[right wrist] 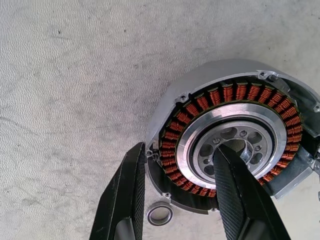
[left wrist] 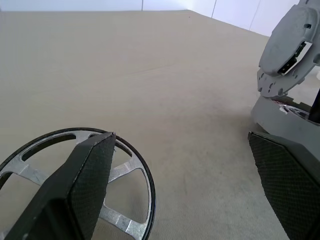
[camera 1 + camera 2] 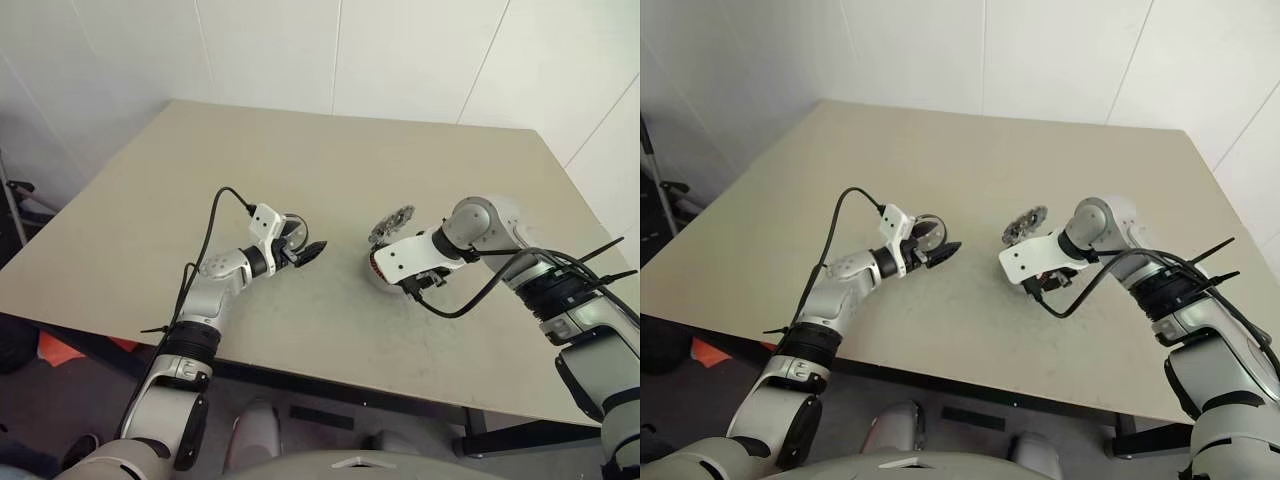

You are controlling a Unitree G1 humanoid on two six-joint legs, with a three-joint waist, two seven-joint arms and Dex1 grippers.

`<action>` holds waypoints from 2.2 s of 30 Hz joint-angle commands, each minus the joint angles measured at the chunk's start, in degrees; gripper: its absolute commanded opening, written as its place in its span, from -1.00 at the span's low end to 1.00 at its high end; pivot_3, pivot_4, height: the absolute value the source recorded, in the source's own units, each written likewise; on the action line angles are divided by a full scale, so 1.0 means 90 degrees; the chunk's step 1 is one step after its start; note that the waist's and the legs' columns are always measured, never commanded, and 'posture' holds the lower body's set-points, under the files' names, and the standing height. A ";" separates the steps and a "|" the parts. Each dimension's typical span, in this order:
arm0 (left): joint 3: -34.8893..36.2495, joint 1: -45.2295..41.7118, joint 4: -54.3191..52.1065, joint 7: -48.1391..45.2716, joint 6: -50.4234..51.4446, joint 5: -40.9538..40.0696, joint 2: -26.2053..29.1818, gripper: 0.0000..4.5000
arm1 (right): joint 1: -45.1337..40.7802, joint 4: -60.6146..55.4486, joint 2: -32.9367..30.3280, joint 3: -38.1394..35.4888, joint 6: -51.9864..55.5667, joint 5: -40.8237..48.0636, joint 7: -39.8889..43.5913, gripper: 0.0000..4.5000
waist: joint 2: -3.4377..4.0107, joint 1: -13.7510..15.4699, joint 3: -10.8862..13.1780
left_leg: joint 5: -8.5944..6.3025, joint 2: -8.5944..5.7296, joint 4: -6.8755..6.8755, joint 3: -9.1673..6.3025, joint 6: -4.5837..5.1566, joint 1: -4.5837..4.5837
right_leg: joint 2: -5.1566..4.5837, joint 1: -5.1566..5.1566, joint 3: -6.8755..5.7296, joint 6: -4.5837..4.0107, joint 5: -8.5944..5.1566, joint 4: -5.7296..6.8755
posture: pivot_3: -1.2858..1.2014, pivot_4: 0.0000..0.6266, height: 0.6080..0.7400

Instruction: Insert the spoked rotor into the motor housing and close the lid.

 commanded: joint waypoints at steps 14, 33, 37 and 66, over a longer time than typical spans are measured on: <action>0.0031 0.0014 -0.0084 0.0084 -0.0154 0.0052 0.0048 1.00 | -0.0076 -0.0127 0.0759 0.0114 0.1266 -0.0183 -0.0016 -0.20 | -0.0003 -0.0205 -0.0002 | 0.0011 0.0013 -0.0002 -0.0001 -0.0019 0.0039 | 0.0025 0.0013 0.0010 -0.0002 0.0000 0.0014 | 0.03 -1.00 1.00; -0.0011 0.0108 -0.0096 0.0148 -0.0145 0.0113 0.0036 1.00 | -0.0370 -0.0959 0.1550 0.0027 0.2966 0.0137 0.0074 -0.20 | 0.0002 -0.0360 0.0002 | 0.0015 0.0041 -0.0015 0.0020 -0.0026 0.0032 | 0.0048 -0.0021 0.0010 -0.0005 0.0000 0.0021 | 0.03 -1.00 1.00; -0.0028 0.0124 -0.0108 0.0163 -0.0144 0.0128 0.0017 1.00 | -0.0434 -0.0868 0.1762 -0.0068 0.3729 0.0171 -0.0070 -0.20 | 0.0004 -0.0352 0.0003 | 0.0021 0.0040 -0.0014 0.0022 -0.0036 0.0032 | 0.0047 -0.0030 0.0011 -0.0006 0.0001 0.0037 | 0.03 -1.00 1.00; -0.0197 0.0350 -0.0178 0.0298 -0.0200 0.0218 -0.0171 1.00 | -0.1402 -0.1561 0.1164 0.0112 0.6964 0.1503 -0.0892 -0.20 | 0.0046 -0.0243 0.0043 | 0.0064 0.0039 -0.0017 0.0019 -0.0106 0.0031 | 0.0043 -0.0045 0.0025 -0.0006 0.0000 0.0076 | 0.03 -1.00 1.00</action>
